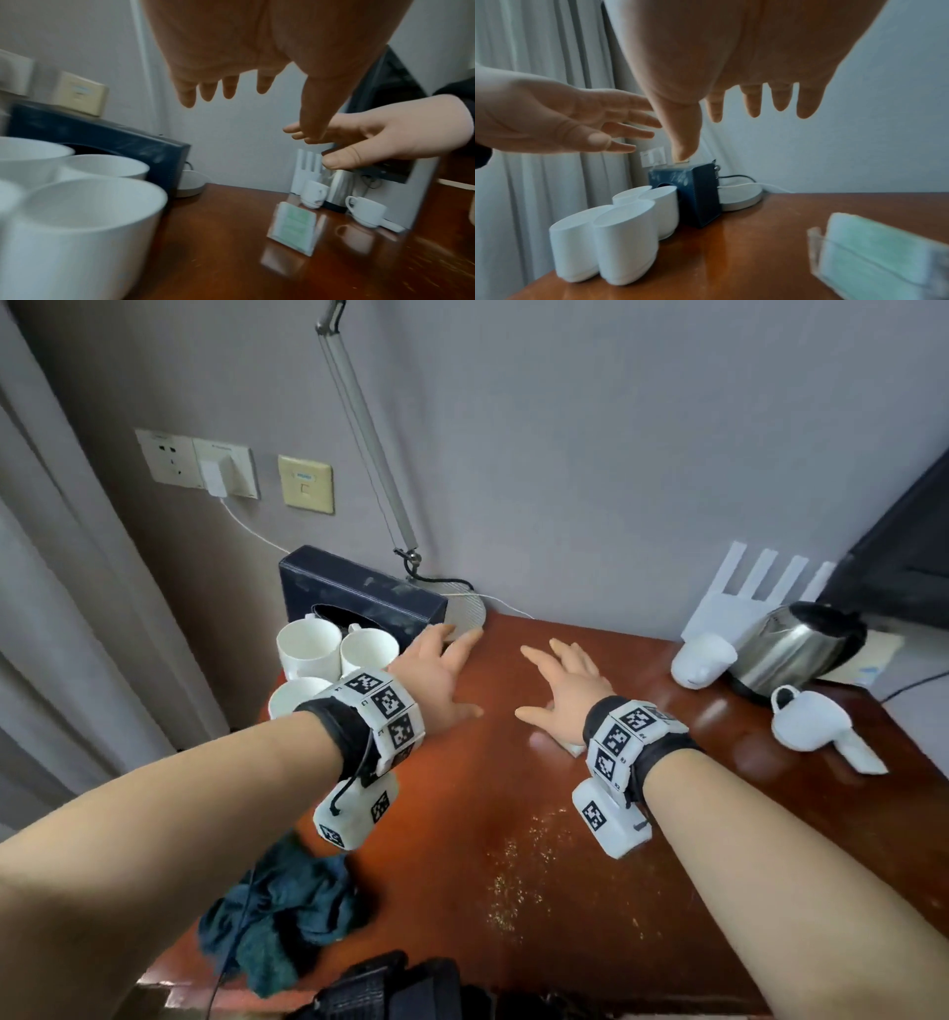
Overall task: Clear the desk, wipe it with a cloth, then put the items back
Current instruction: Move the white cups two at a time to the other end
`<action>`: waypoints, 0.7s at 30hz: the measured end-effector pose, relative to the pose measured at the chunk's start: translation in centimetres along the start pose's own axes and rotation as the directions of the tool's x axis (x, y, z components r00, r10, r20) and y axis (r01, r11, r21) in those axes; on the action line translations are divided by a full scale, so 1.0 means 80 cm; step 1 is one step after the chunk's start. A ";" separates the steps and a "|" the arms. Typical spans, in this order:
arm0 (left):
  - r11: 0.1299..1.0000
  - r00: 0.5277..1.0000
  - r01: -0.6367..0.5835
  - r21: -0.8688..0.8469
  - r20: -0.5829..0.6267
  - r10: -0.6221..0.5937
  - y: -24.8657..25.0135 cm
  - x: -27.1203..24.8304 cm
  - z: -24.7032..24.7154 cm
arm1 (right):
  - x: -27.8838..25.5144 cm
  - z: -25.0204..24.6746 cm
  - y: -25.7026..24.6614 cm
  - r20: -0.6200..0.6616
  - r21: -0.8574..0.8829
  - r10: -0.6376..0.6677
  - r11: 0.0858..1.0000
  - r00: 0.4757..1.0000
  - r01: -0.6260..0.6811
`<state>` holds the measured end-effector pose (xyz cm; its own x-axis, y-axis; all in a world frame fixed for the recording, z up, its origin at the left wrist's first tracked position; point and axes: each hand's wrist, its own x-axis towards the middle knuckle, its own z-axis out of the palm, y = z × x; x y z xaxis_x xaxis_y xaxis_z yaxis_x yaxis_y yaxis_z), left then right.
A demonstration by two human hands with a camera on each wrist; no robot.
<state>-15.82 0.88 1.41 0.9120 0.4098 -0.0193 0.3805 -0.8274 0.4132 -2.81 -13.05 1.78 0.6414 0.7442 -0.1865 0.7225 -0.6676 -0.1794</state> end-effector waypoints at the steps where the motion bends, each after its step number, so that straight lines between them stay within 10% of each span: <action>1: 0.999 0.999 -0.042 0.004 0.003 0.042 0.019 0.006 0.005 | -0.009 -0.005 0.019 -0.018 0.014 0.030 0.999 0.999 -0.029; 9: 0.978 0.972 -0.206 0.005 0.120 0.204 0.167 0.067 0.060 | -0.069 -0.040 0.205 -0.053 0.070 0.285 0.957 0.957 -0.282; 21: 1.000 0.973 -0.008 0.003 0.231 0.007 0.351 0.233 0.183 | -0.036 -0.064 0.507 0.040 0.053 0.418 0.906 0.908 -0.419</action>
<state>14.12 -20.32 -0.67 0.9255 0.3036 -0.2262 0.3733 -0.8317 0.4110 25.98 -42.21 0.02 0.8737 0.3960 -0.2826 0.3722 -0.9181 -0.1360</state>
